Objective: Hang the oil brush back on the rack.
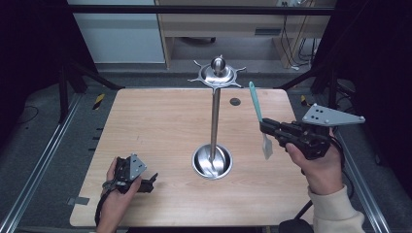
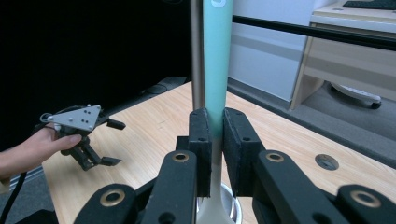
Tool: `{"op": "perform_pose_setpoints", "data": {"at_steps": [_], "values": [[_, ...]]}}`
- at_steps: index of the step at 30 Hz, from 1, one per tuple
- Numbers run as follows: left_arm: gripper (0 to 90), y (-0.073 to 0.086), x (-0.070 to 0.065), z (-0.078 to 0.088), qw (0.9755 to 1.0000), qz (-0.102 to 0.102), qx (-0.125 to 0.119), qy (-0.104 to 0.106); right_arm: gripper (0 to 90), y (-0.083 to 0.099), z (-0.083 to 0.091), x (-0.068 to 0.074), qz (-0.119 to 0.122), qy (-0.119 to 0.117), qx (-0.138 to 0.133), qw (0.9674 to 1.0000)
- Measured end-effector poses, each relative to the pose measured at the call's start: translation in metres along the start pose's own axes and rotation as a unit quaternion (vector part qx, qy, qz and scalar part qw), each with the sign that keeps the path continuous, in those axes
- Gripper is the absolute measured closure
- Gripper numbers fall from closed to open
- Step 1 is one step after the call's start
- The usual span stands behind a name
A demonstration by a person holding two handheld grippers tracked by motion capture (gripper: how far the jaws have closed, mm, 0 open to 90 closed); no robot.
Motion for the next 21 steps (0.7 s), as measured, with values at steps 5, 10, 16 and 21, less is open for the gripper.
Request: {"op": "perform_pose_setpoints", "data": {"at_steps": [5, 10, 16, 21], "values": [[3.0, 0.0, 0.0, 0.0, 1.0, 0.0, 0.0, 0.0, 82.2, -0.002, -0.005, 0.002, 0.005, -0.005, 0.006, 1.0], [3.1, 0.0, 0.0, 0.0, 1.0, 0.0, -0.001, 0.0, 82.2, -0.002, -0.007, 0.003, 0.003, -0.006, 0.011, 0.9999], [3.1, 0.0, 0.0, 0.0, 1.0, -0.001, -0.001, 0.0, 82.2, -0.003, -0.009, 0.003, 0.005, -0.009, 0.017, 0.9998], [3.1, 0.0, 0.0, 0.0, 1.0, -0.001, -0.001, 0.0, 82.2, -0.003, -0.013, 0.003, 0.004, -0.007, 0.019, 0.9998]]}}
Point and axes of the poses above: each handheld gripper's, and its own axes: z roughly backward along the jaws, y roughly out of its underside, x roughly to its left, the point moved 3 cm from there along -z, roughly forward along the jaws, and after that the axes turned 11 degrees about -y, right-handed, at the moved point
